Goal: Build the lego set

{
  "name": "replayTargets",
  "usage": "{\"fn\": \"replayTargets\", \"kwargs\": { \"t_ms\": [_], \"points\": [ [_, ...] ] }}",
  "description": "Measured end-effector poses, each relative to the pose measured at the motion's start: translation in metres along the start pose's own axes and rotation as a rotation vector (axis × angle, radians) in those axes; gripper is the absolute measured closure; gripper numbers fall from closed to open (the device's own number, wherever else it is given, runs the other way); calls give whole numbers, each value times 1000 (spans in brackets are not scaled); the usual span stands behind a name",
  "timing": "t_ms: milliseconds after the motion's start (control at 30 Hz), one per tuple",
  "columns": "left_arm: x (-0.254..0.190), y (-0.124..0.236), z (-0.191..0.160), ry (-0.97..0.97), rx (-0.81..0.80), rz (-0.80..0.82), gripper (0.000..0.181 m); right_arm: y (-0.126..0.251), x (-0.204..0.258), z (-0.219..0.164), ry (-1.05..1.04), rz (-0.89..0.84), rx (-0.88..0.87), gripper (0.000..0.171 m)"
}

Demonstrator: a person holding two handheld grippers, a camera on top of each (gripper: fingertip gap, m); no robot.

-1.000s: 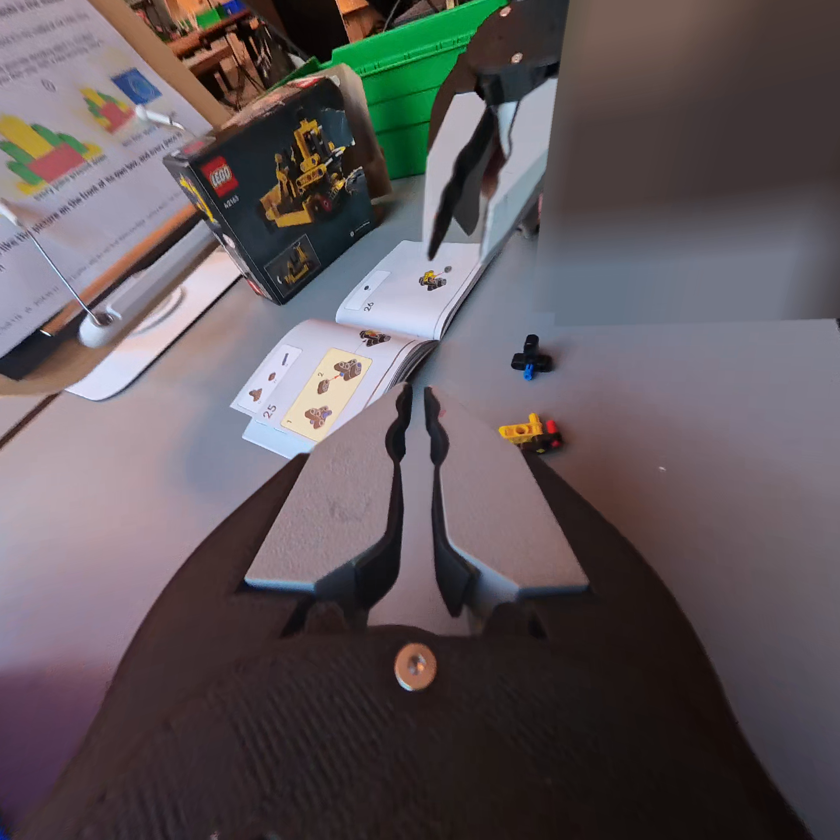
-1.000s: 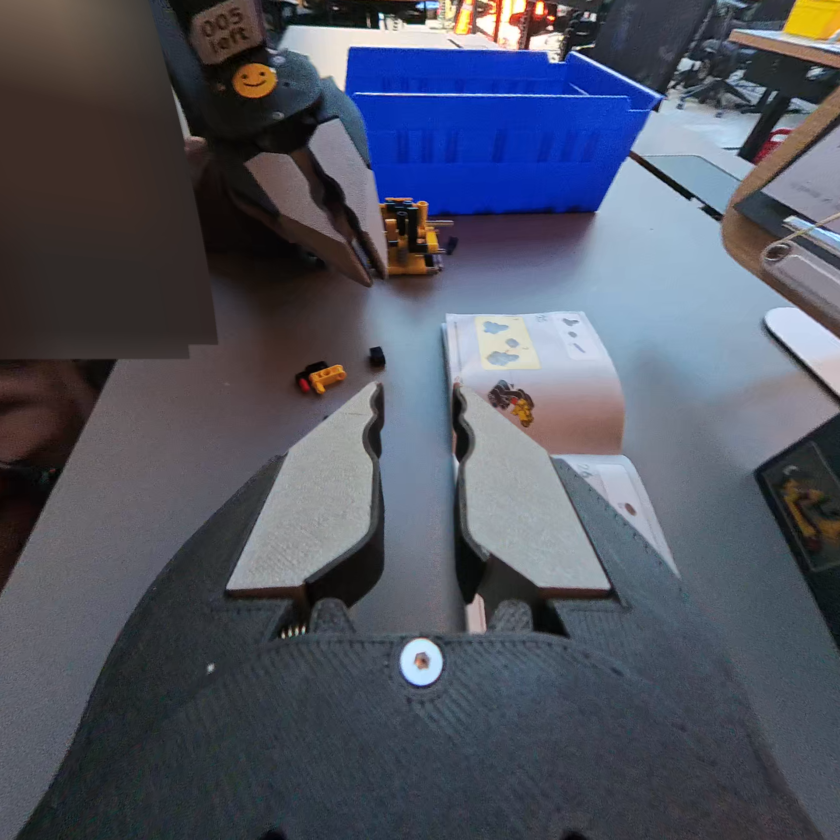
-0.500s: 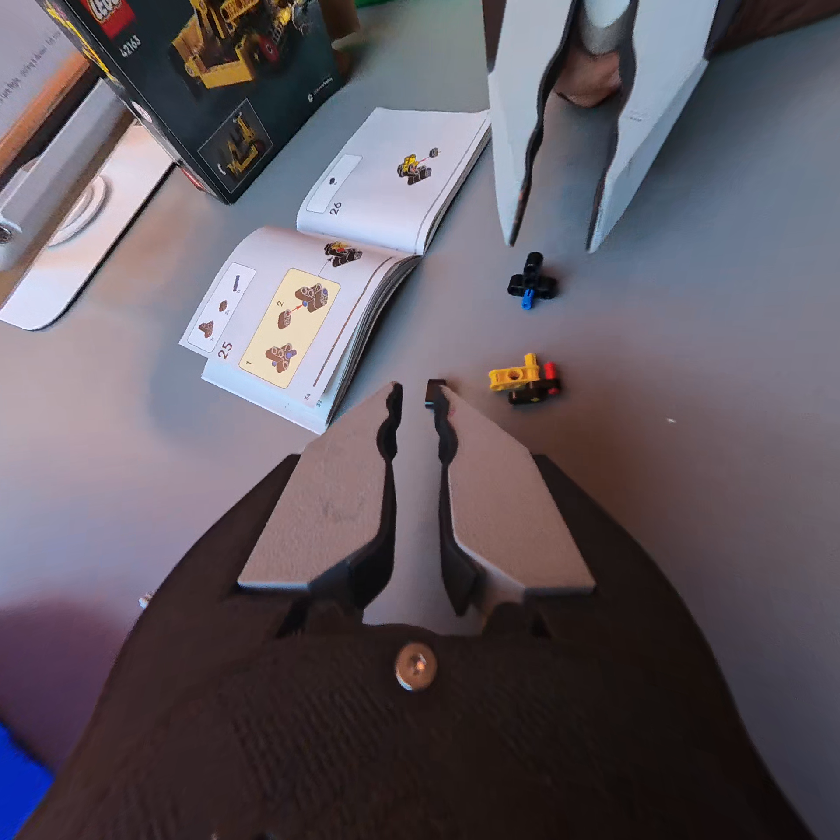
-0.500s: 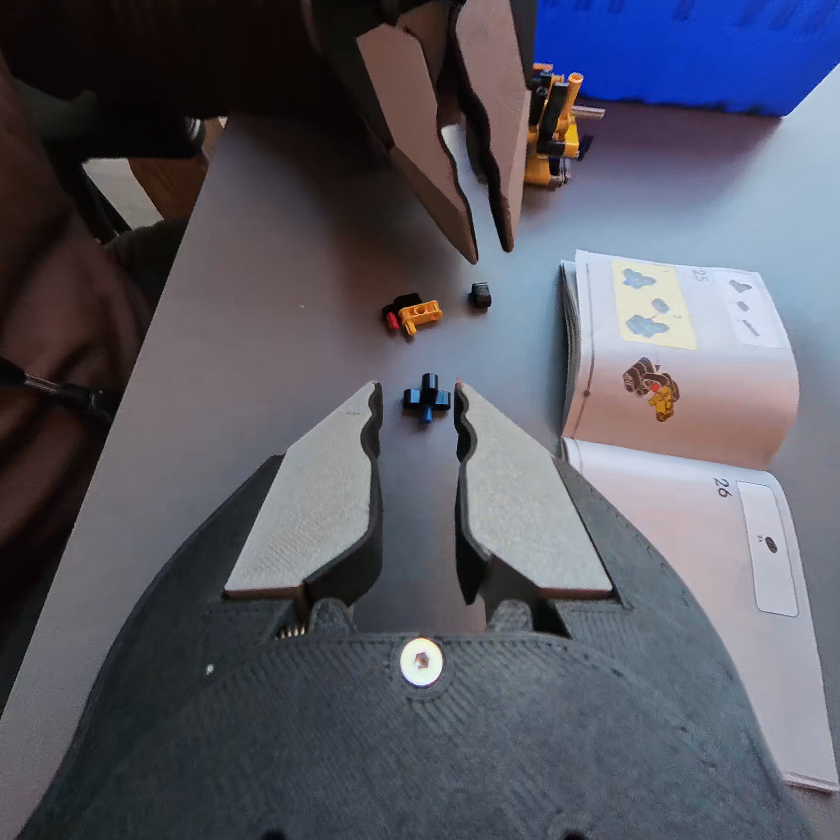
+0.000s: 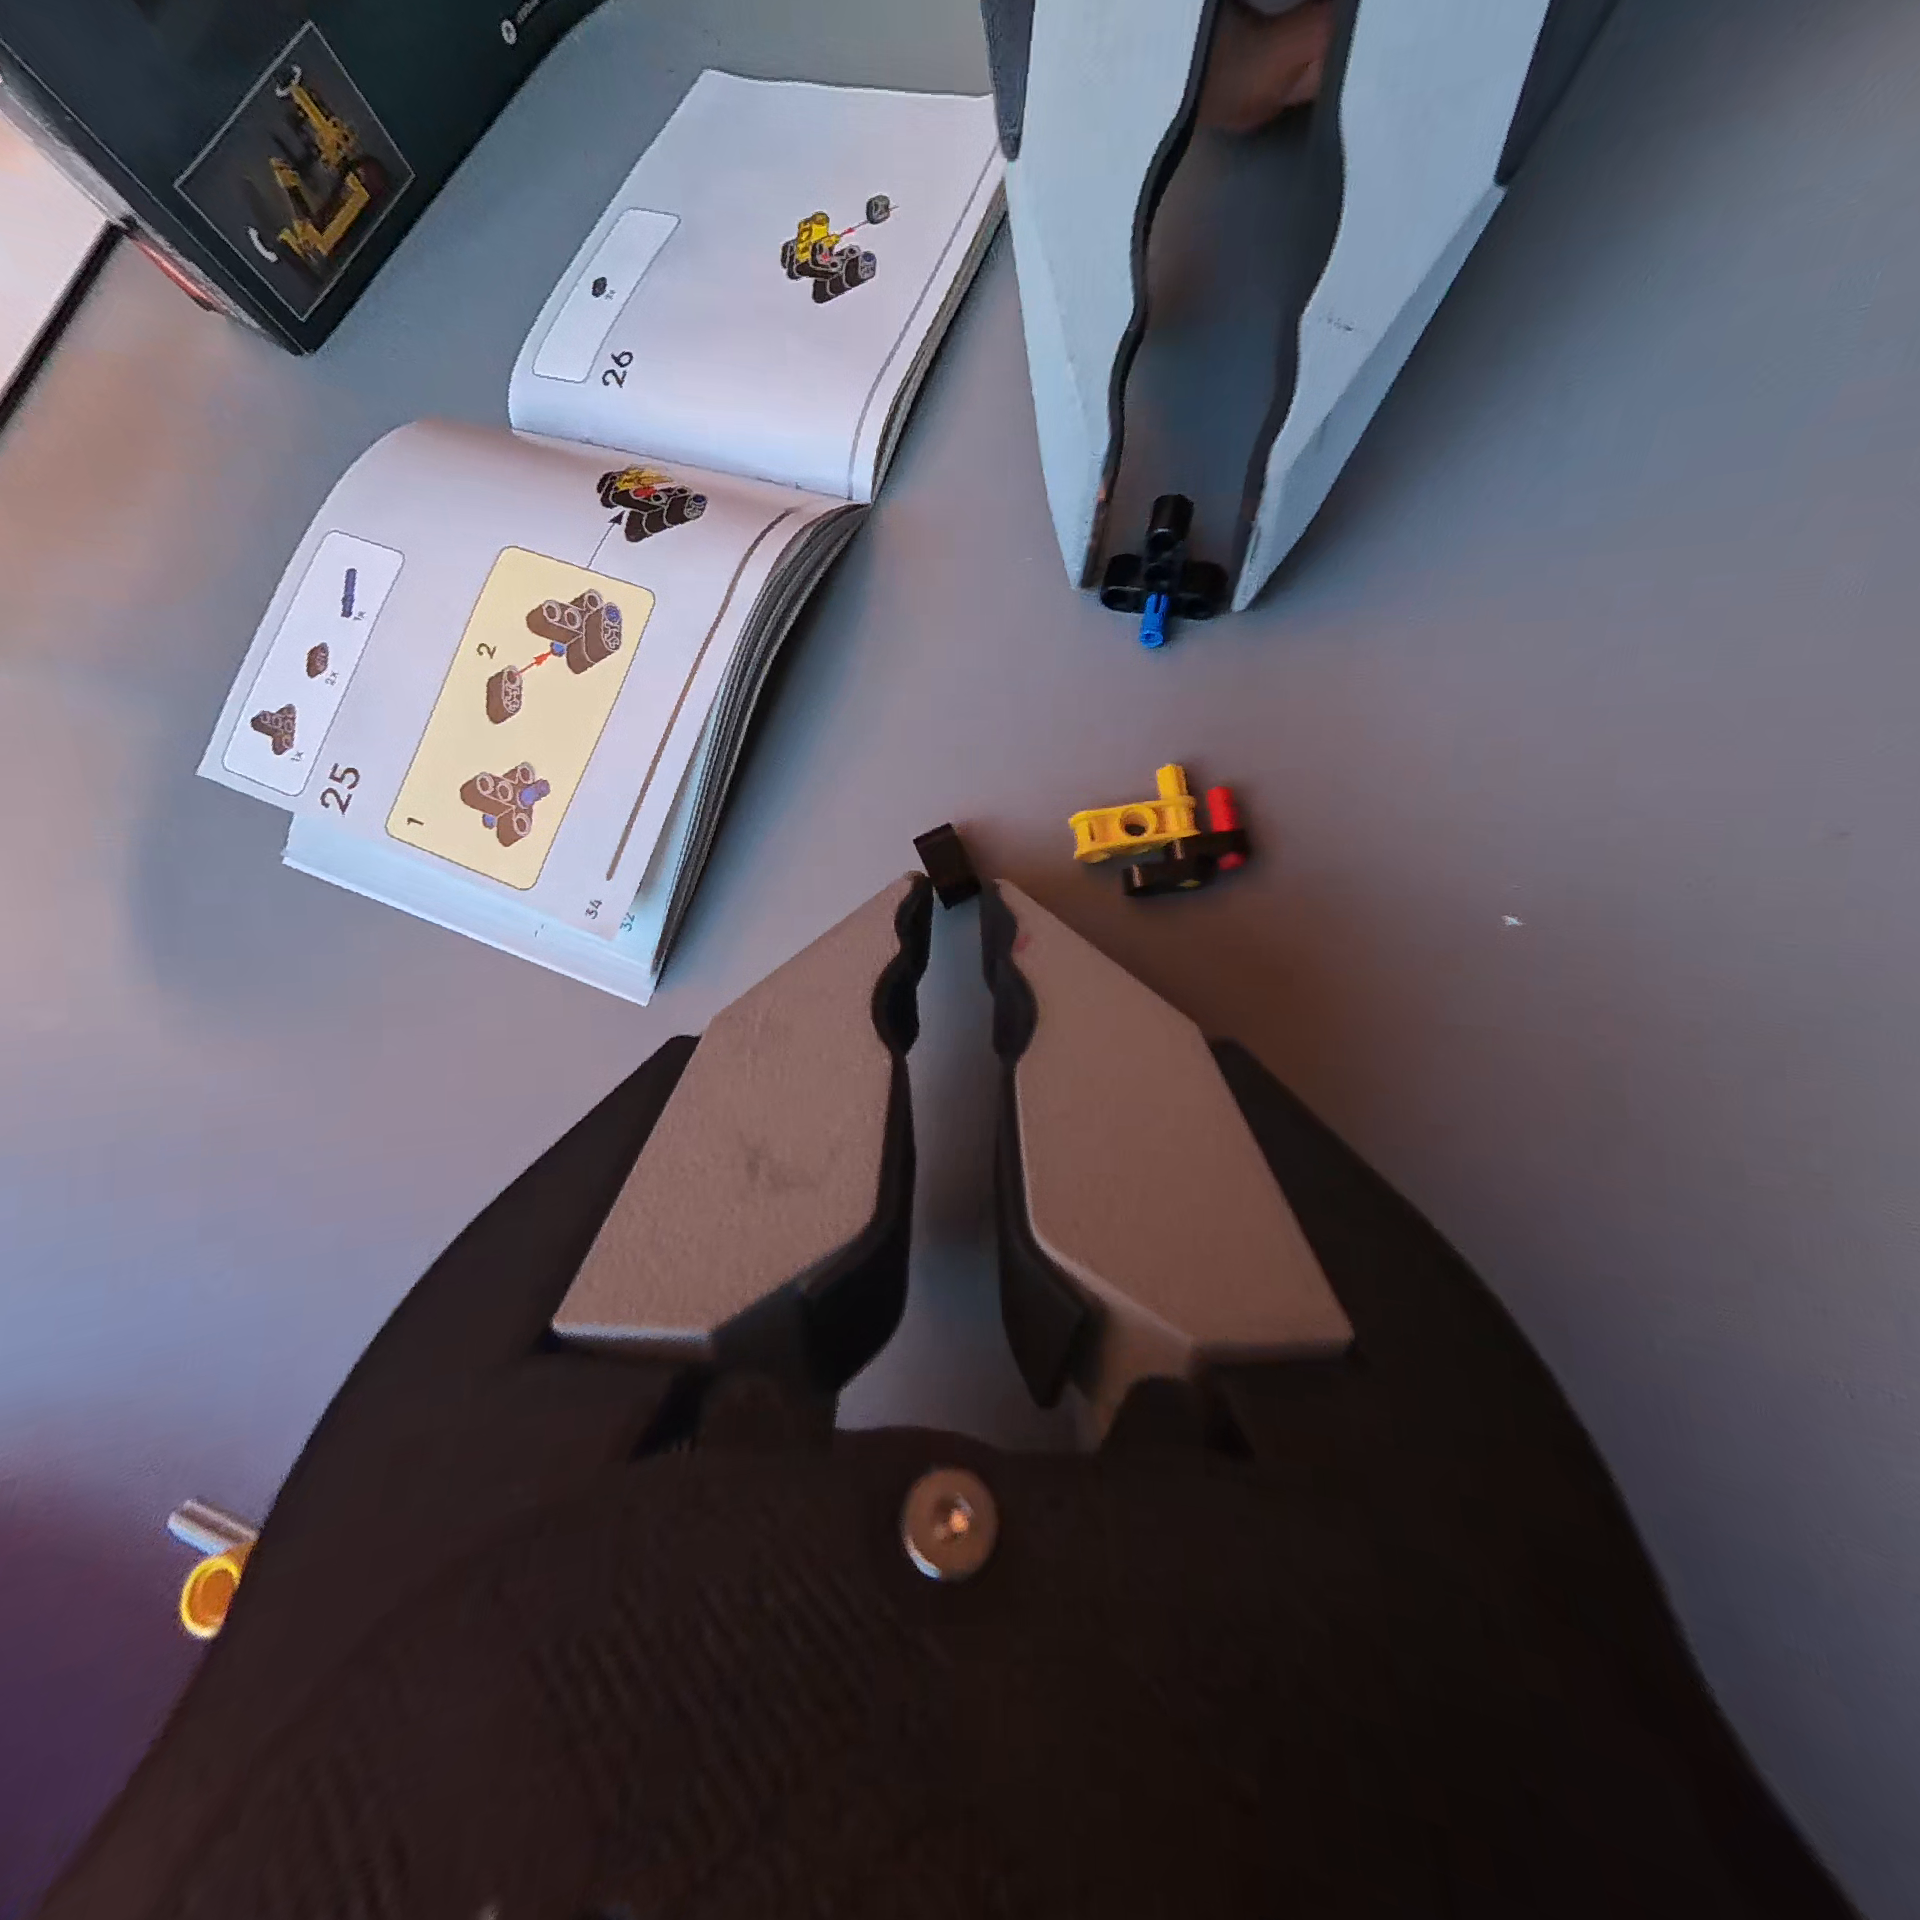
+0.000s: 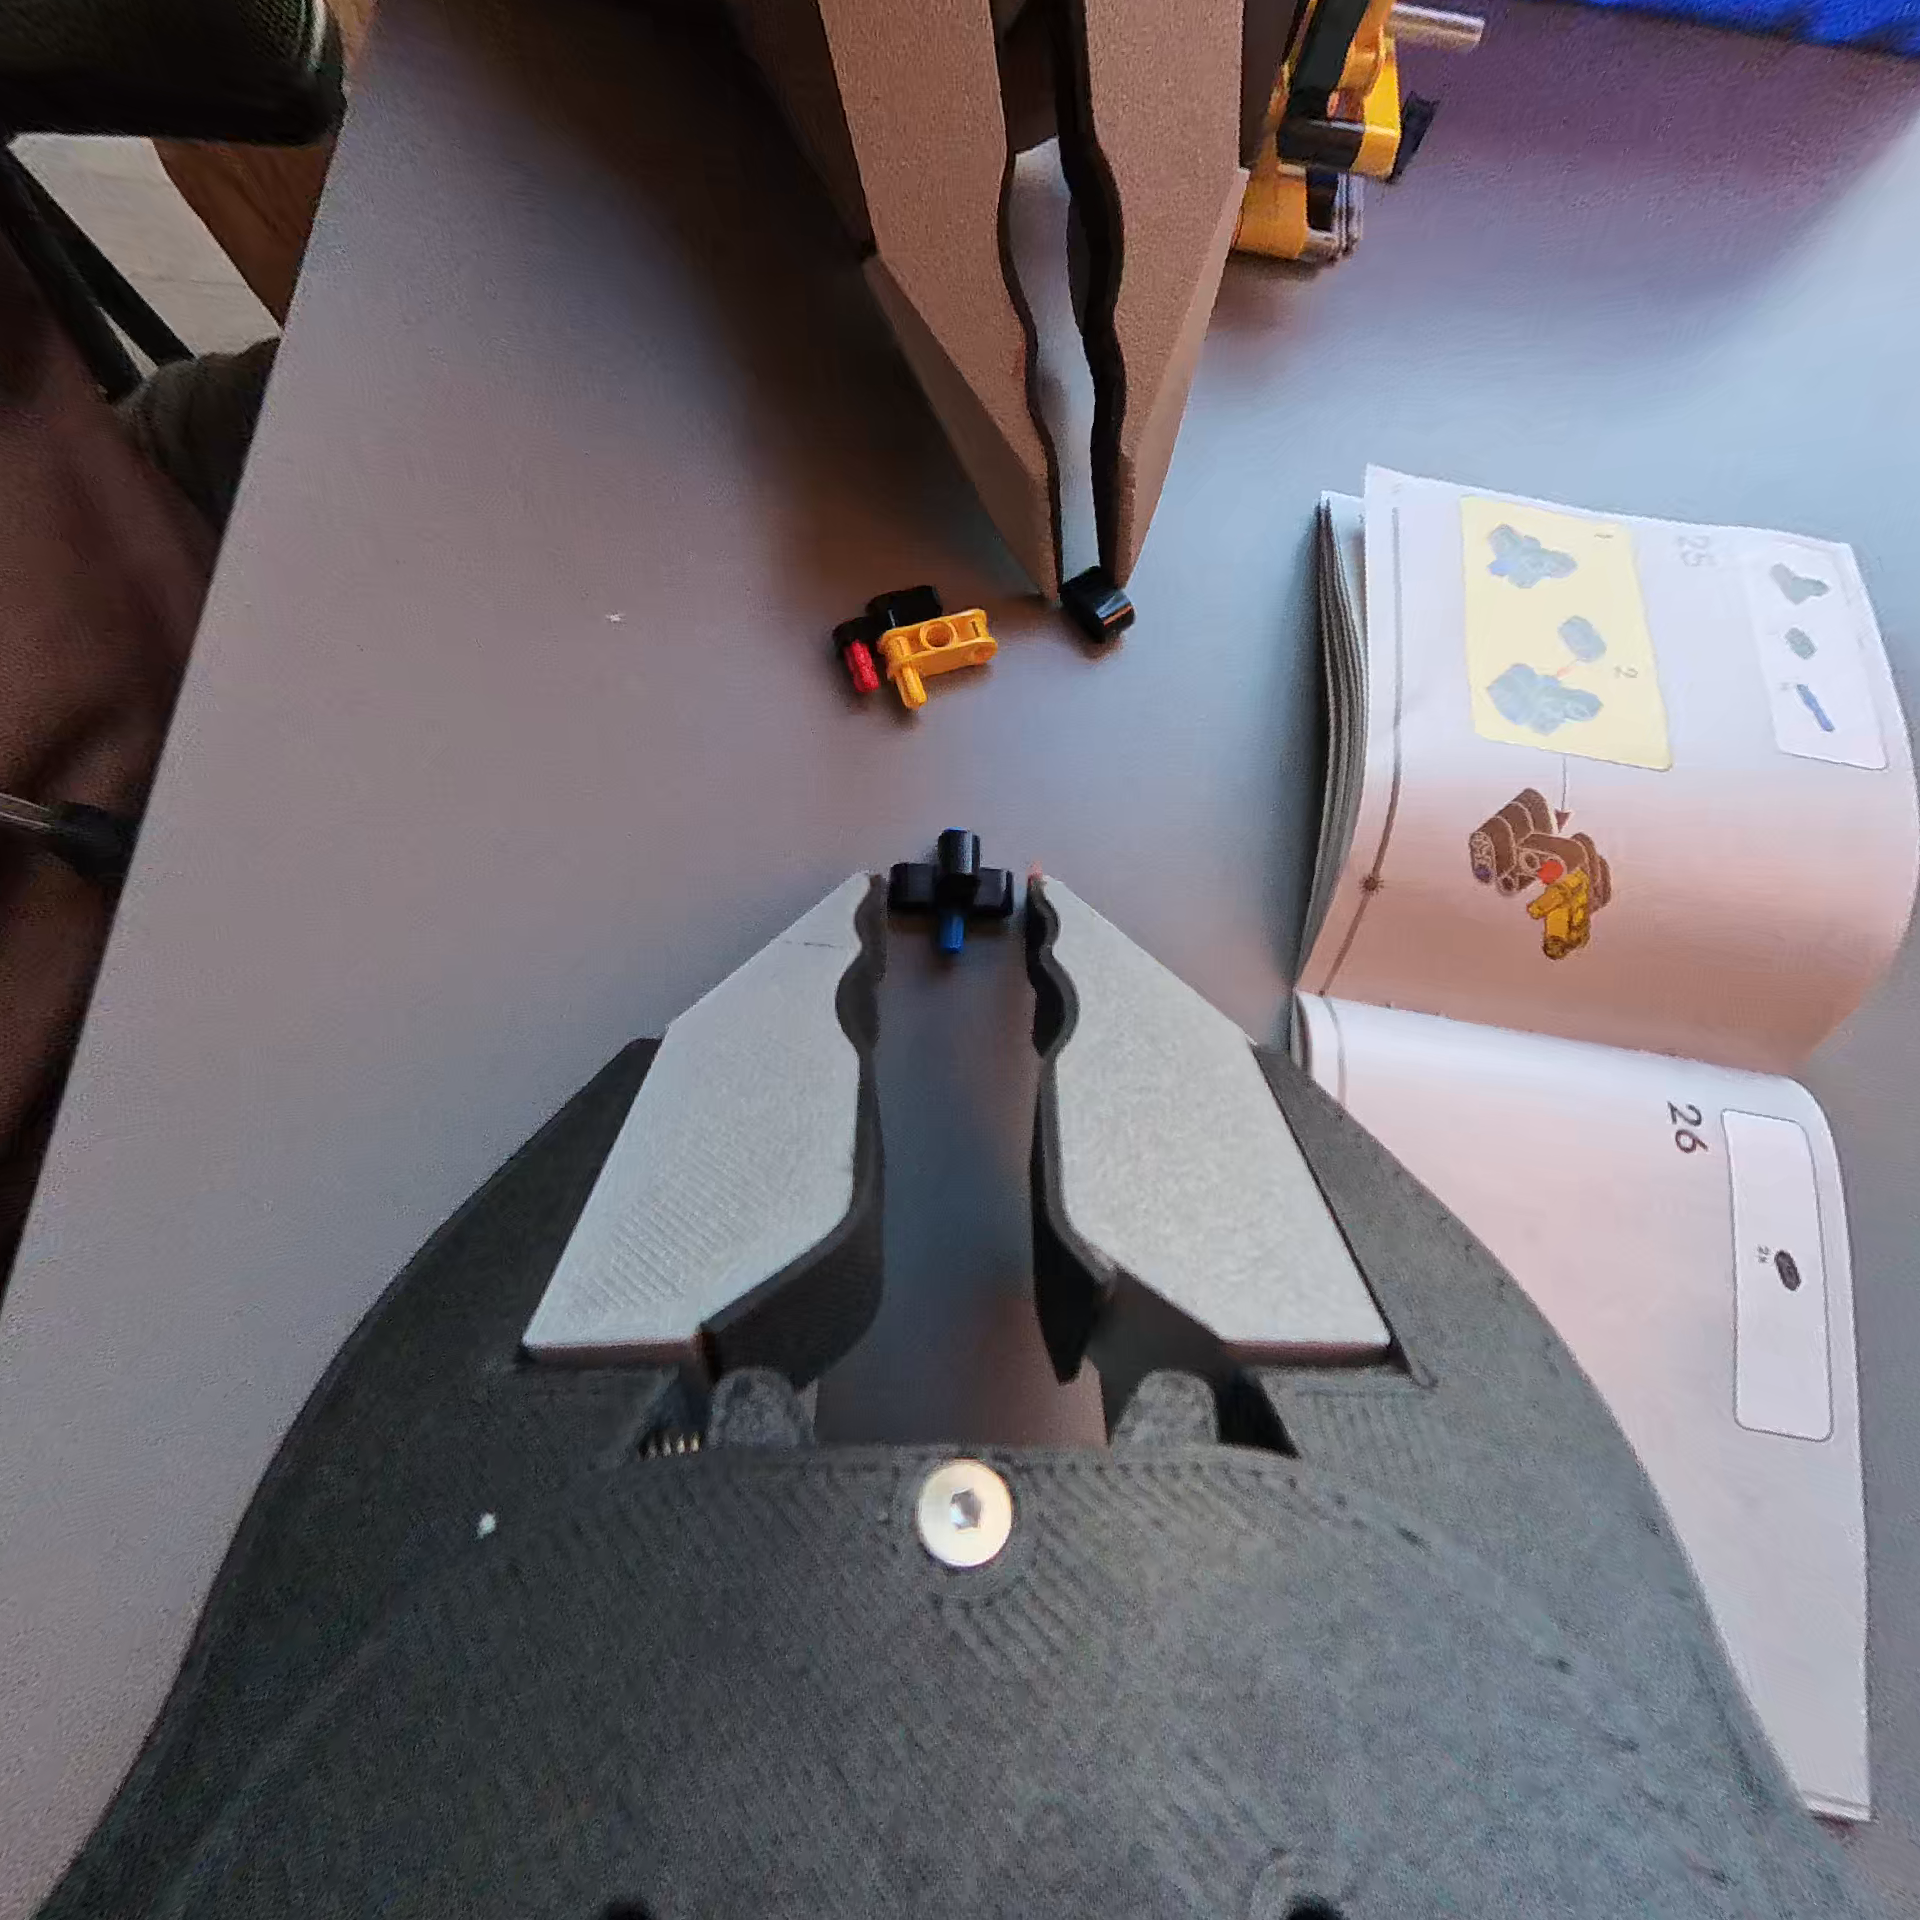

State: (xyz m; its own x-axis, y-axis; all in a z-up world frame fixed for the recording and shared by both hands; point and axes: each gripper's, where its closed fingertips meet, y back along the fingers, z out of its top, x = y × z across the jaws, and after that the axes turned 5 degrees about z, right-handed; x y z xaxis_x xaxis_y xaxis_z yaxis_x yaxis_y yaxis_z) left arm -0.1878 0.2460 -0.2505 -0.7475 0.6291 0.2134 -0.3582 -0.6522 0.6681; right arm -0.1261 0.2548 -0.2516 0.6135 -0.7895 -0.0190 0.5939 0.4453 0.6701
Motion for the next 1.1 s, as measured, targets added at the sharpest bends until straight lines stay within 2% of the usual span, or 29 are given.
{"fn": "replayTargets", "kwargs": {
  "t_ms": [33, 367, 600, 733, 867, 1100],
  "points": [
    [1, 0, 0, -1, 1, 9, 175, 0, -1, 0, 2, -6, 1, 150],
    [1, -7, 10, 143, 3, 1, 176, 8, -22, -8, -34, -81, 4, 151],
    [1, 5, 30, 339, -139, -117, 176, 22, -24, 2, 0, -117, -85, 146],
    [-8, 13, 45, 452, -226, -256, 176, 37, -26, 22, 11, -163, -191, 147],
    [-18, 16, 57, 498, -270, -339, 176, 34, -13, 42, 88, -172, -234, 147],
    [-31, 16, 69, 559, -287, -449, 175, 25, -4, 48, 309, -314, -150, 148]
  ]
}}
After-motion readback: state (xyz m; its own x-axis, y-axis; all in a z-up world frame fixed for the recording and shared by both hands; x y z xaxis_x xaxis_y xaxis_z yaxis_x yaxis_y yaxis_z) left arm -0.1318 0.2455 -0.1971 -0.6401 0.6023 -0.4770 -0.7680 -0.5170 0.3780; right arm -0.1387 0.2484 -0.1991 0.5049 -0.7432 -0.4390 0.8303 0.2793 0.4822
